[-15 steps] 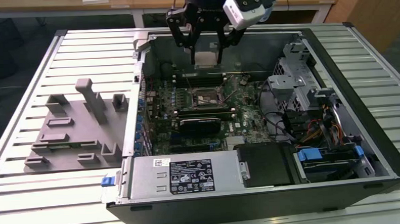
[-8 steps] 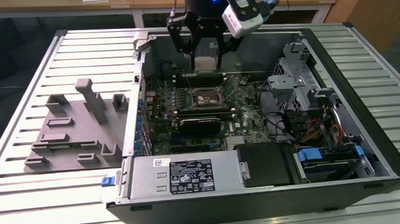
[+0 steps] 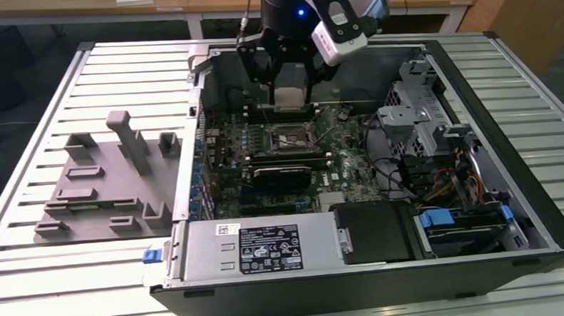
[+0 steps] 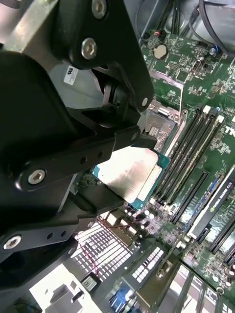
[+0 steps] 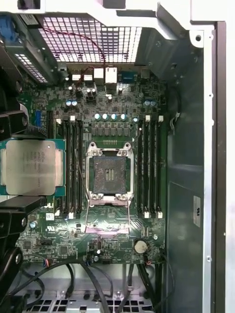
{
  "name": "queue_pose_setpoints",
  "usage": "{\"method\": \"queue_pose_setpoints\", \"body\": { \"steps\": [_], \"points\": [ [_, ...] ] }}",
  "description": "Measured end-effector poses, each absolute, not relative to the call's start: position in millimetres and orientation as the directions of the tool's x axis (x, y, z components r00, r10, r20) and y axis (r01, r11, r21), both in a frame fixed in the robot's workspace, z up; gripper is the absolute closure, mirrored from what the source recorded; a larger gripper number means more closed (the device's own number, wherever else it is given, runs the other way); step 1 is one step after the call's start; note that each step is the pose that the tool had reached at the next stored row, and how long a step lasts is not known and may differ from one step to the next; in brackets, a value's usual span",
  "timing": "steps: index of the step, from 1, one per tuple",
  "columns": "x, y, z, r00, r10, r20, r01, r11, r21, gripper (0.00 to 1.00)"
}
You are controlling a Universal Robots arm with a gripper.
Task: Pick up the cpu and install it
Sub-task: 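Pick up the cpu and move it towards the insertion slot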
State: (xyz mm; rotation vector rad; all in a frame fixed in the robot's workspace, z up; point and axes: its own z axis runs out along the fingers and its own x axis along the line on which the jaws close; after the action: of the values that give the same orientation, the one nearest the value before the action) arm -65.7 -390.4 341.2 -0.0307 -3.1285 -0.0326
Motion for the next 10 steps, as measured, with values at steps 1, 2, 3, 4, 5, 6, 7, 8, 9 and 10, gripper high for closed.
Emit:
{"method": "queue_pose_setpoints", "body": {
  "steps": [1,2,3,4,5,6,7,8,9,10],
  "points": [
    [-65.7,-390.3,339.4,-1.000,0.020,0.013,0.020,1.000,0.021,0.45],
    [-65.7,-390.2,337.6,-1.000,0.020,0.013,0.020,1.000,0.021,0.45],
    [-65.7,-390.0,335.8,-1.000,0.019,0.013,0.020,1.000,0.021,0.45],
    [-65.7,-389.8,333.8,-1.000,0.020,0.013,0.020,1.000,0.021,0.45],
    [-65.7,-389.5,332.0,-1.000,0.020,0.013,0.020,1.000,0.021,0.45],
    [-65.7,-389.2,330.4,-1.000,0.020,0.013,0.020,1.000,0.021,0.45],
    [-65.7,-388.9,328.6,-1.000,0.020,0.013,0.020,1.000,0.021,0.45],
    [-65.7,-388.5,326.9,-1.000,0.020,0.013,0.020,1.000,0.021,0.45],
    [-65.7,-387.8,325.3,-1.000,0.020,0.013,0.020,1.000,0.021,0.45],
    [-65.7,-387.0,323.7,-1.000,0.020,0.013,0.020,1.000,0.021,0.45]
  ]
}}
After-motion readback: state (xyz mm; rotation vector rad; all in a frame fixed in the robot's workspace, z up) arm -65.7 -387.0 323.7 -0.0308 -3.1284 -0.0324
